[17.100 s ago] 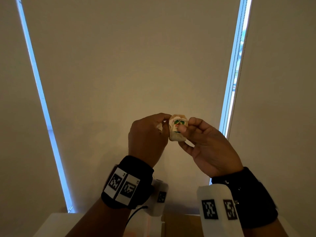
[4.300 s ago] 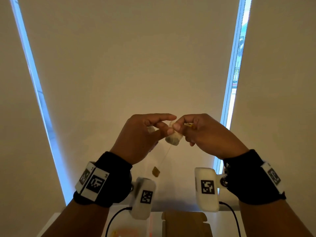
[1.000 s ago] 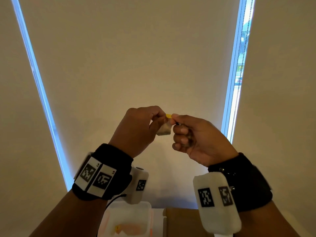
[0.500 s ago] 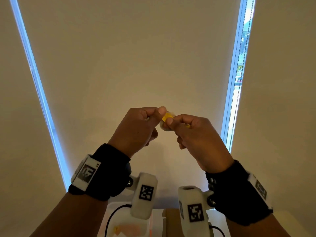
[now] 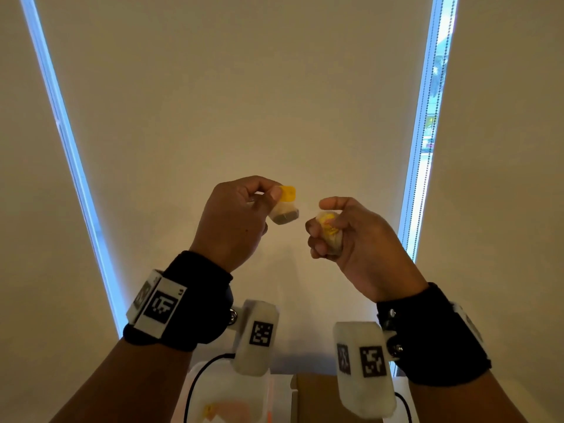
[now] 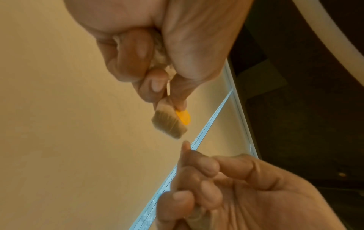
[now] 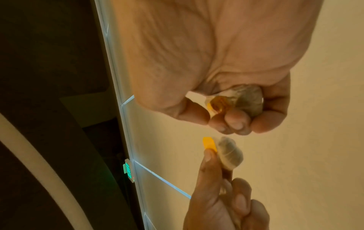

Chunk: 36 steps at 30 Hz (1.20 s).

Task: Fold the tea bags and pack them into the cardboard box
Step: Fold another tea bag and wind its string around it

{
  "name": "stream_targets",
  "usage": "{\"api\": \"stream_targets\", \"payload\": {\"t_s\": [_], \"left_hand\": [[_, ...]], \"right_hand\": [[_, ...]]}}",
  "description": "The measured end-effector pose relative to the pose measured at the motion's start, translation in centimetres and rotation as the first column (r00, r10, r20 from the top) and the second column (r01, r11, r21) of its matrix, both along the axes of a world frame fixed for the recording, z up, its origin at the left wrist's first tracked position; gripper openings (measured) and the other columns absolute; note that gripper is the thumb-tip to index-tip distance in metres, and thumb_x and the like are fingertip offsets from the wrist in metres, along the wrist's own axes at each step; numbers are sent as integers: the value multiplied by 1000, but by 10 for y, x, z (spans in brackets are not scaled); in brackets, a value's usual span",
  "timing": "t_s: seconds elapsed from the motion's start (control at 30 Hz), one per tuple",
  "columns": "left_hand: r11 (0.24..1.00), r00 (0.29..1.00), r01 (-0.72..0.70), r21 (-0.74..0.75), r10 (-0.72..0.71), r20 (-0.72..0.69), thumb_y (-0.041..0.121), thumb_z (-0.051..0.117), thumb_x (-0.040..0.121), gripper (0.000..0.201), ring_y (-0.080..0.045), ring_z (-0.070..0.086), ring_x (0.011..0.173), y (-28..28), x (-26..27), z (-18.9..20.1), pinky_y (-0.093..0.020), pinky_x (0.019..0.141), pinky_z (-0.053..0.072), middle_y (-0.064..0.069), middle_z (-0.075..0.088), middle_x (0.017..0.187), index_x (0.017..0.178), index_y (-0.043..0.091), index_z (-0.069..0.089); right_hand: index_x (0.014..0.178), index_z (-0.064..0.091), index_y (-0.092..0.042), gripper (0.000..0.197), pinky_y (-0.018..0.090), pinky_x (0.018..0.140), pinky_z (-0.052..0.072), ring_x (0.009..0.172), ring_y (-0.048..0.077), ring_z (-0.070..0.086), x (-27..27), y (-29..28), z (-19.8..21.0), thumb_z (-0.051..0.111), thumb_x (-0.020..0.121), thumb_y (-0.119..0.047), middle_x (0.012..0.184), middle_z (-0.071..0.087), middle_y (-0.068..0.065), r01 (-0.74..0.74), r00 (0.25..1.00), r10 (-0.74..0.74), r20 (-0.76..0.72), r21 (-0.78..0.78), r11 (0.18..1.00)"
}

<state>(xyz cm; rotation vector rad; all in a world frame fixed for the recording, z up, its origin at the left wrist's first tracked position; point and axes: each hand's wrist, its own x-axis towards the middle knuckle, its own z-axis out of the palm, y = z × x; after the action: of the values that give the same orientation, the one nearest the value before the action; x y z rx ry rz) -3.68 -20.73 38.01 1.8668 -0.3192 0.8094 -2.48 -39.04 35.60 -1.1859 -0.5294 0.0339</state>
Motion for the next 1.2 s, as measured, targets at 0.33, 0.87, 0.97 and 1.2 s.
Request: {"api": "stream_targets", "payload": {"t_s": [0.33,0.87,0.97,1.2], "left_hand": [[978,998,27,208,-15,-56,23,58,102,13,11,55,51,6,0,4,-4,48,36,34,59,58,101,20,71],[981,996,92,171,-92,-9,17,73,92,8,8,58,52,-5,-7,4,-3,52,37,20,71,69,90,20,80],[990,998,46,133,-51,37,20,74,92,9,8,61,60,-6,-5,-1,-4,59,39,20,74,74,92,22,82],[988,992,-53,142,36,120,23,76,90,8,-1,70,88,-9,0,-5,-20,82,50,20,76,84,91,28,82]], "right_hand": [[113,47,-17,27,39,77,56,73,28,68,16,0,-1,37,99,5,106,56,16,50,998,-48,-45,30,998],[78,62,-12,19,36,82,60,85,23,71,19,6,-1,71,85,4,91,72,21,211,954,-185,237,-91,973],[89,67,-8,10,30,78,59,81,21,71,18,6,-2,66,90,2,84,73,10,179,968,-166,190,-53,982],[100,70,-5,11,33,82,62,84,28,75,12,6,4,71,89,-5,89,76,14,282,924,-243,295,-98,954]]}}
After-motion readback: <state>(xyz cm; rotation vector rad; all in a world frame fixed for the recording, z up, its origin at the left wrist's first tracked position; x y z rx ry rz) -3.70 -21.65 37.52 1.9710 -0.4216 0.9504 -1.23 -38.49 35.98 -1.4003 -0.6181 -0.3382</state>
